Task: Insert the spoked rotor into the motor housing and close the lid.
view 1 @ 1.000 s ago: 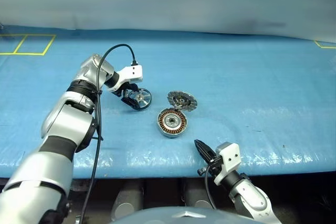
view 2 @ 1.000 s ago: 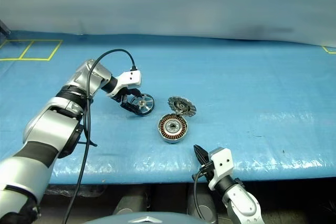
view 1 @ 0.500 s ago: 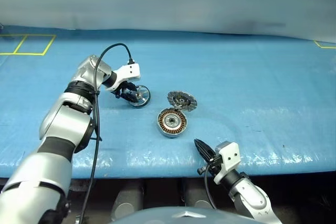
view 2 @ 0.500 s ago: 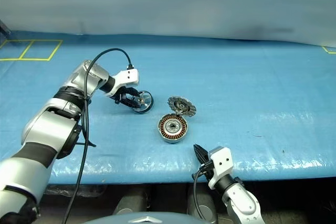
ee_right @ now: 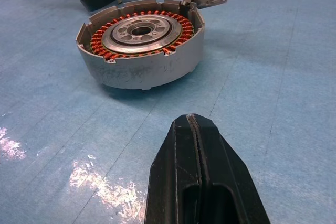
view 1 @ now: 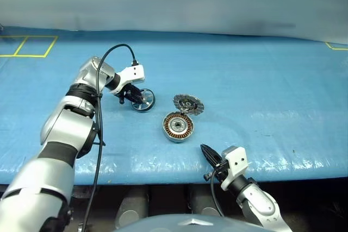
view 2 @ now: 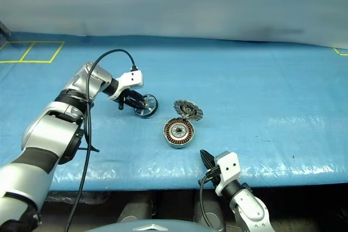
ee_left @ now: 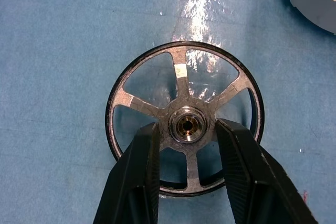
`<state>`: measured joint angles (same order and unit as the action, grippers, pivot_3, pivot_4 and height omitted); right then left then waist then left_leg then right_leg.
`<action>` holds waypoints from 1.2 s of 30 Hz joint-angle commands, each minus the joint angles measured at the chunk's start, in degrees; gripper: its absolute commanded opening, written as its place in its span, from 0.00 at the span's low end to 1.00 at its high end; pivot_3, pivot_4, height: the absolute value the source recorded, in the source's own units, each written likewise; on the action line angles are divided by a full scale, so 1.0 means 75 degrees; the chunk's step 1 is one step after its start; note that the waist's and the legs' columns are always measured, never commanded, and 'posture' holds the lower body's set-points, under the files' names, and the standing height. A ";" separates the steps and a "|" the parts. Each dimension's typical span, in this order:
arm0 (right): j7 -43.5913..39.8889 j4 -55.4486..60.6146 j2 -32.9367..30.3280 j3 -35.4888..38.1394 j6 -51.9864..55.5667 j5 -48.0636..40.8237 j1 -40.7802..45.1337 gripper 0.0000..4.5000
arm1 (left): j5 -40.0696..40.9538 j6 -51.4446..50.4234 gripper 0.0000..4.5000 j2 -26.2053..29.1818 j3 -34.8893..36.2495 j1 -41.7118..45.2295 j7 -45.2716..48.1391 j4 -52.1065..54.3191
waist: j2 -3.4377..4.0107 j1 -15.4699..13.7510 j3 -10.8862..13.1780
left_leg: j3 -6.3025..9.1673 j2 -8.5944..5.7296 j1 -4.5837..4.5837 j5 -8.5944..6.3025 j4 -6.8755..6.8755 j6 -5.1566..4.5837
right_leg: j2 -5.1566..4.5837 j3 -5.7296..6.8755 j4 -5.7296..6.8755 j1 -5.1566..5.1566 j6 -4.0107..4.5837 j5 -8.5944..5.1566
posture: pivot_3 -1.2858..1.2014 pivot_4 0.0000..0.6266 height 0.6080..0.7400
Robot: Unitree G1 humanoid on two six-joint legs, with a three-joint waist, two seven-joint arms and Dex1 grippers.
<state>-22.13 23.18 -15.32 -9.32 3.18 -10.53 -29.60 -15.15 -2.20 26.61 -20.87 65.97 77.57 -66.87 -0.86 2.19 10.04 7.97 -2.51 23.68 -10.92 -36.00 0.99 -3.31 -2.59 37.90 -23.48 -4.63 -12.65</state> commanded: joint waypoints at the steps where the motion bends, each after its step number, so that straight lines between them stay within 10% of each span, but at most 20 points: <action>1: -0.0007 0.0071 0.0022 -0.0021 0.0003 -0.0011 -0.0004 0.00 | 0.0091 0.0126 0.29 0.0185 0.0193 0.0259 0.0145 0.0308 | 0.0000 0.0000 0.0000 | 0.0000 0.0000 0.0000 0.0000 0.0000 0.0000 | 0.0000 0.0000 0.0001 0.0000 0.0000 0.0000 | 0.52 0.24 1.00; 13: -0.0148 -0.0001 -0.0053 0.0007 0.0018 -0.0065 0.0143 0.00 | 0.0493 0.0625 0.29 0.1211 0.0207 0.0208 0.1796 0.2262 | -0.0003 0.0007 0.0002 | -0.0005 0.0003 -0.0001 0.0000 0.0005 0.0000 | 0.0001 -0.0006 -0.0001 -0.0002 0.0004 -0.0001 | 0.52 0.24 1.00; 36: -0.0305 -0.0135 -0.0136 0.0039 -0.0045 0.0000 0.0394 0.00 | 0.4431 -0.1731 0.29 0.2053 -0.1649 -0.1053 0.1991 0.6522 | 0.0000 -0.0002 0.0000 | -0.0011 0.0011 -0.0017 0.0001 -0.0003 0.0000 | 0.0010 -0.0021 0.0022 0.0003 0.0059 -0.0033 | 0.52 0.24 1.00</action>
<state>-24.58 20.75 -16.47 -9.29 3.25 -10.33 -26.47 17.25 -15.81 42.56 -33.42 56.54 92.40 -18.95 -0.87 2.18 10.04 7.89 -2.43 23.55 -10.92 -36.03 0.99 -3.22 -2.75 38.07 -23.46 -4.18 -12.90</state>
